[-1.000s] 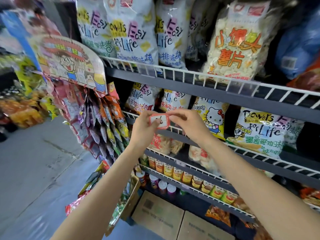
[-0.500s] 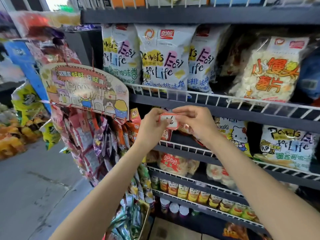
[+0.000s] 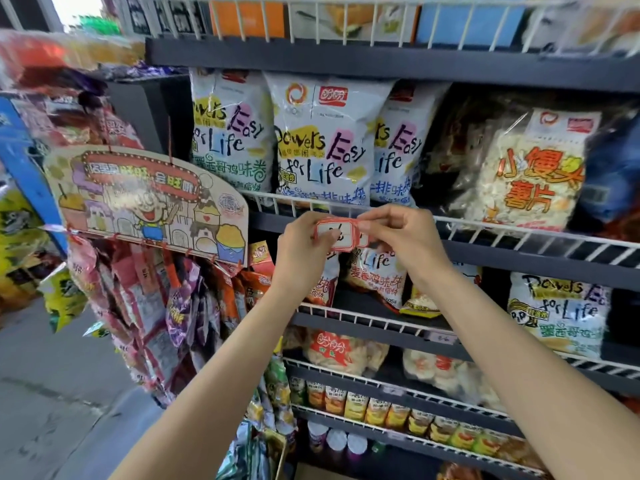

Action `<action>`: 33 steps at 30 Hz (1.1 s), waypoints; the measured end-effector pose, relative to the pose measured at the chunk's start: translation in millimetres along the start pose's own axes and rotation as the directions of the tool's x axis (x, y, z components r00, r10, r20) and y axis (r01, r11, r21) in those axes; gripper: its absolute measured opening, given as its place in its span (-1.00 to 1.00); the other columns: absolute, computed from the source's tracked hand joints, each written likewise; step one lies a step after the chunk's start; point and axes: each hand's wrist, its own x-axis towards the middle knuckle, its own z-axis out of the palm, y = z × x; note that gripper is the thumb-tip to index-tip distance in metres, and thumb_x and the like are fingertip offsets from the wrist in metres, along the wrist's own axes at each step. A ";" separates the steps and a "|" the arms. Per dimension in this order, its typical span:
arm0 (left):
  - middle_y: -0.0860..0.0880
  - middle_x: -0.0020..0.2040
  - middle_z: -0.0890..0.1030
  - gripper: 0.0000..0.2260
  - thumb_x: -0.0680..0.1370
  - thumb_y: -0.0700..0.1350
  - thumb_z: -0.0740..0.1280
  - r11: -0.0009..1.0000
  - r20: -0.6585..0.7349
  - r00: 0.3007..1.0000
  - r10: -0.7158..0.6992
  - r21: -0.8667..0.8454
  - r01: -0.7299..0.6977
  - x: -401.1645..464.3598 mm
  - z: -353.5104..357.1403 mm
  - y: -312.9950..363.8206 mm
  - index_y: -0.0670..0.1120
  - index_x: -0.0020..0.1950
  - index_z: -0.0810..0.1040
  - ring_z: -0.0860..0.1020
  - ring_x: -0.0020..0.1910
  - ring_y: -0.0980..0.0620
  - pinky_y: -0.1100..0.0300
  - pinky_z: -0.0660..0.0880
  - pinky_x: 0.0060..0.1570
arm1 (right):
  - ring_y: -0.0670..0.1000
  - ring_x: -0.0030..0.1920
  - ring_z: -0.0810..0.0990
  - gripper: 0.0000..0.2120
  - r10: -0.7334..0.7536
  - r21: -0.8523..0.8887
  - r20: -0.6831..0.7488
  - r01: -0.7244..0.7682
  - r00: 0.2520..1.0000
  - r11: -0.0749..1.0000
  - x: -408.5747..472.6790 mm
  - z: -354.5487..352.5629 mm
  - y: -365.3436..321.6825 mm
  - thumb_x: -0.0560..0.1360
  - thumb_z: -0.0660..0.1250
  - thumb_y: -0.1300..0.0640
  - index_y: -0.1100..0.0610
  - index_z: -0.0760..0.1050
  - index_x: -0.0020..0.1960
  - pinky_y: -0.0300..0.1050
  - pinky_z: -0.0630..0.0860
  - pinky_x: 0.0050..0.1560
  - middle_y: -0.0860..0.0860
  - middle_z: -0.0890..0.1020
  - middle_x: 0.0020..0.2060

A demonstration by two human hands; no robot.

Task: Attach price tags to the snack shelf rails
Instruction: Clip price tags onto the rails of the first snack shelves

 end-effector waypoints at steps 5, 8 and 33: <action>-0.09 -0.02 0.64 -0.74 0.55 -0.16 0.29 0.999 -0.056 0.998 0.027 0.034 -0.025 3.4 2.5 2.2 -0.14 0.23 0.50 0.59 -0.10 -0.02 0.07 0.54 -0.06 | -0.18 -0.43 0.50 -0.92 -0.010 0.012 -0.064 0.011 0.998 1.000 4.9 -6.0 -1.1 0.46 0.38 0.28 0.13 0.62 -0.14 -0.32 0.50 -0.40 0.02 0.57 -0.39; -0.15 0.13 0.60 -0.67 0.56 -0.16 0.27 0.997 -0.038 0.999 -0.004 0.078 0.007 6.5 2.1 3.5 -0.11 0.33 0.44 0.57 -0.01 -0.10 0.13 0.46 -0.12 | -0.19 -0.42 0.50 -0.90 -0.079 -0.074 -0.134 0.070 0.988 0.995 9.6 -6.2 -1.4 0.50 0.32 0.29 0.15 0.60 -0.08 -0.27 0.55 -0.40 0.03 0.56 -0.35; 0.02 -0.50 0.25 -0.55 0.55 -0.25 0.26 0.956 0.255 0.967 -0.019 0.287 -0.057 7.8 -20.1 -20.2 0.12 0.34 0.27 0.20 -0.57 0.09 0.29 0.17 -0.53 | 0.00 -0.18 0.57 -0.88 -0.546 -0.758 0.123 0.434 0.829 0.488 30.7 8.7 1.0 0.50 0.34 0.15 0.13 0.63 -0.03 -0.18 0.41 -0.30 0.01 0.60 -0.14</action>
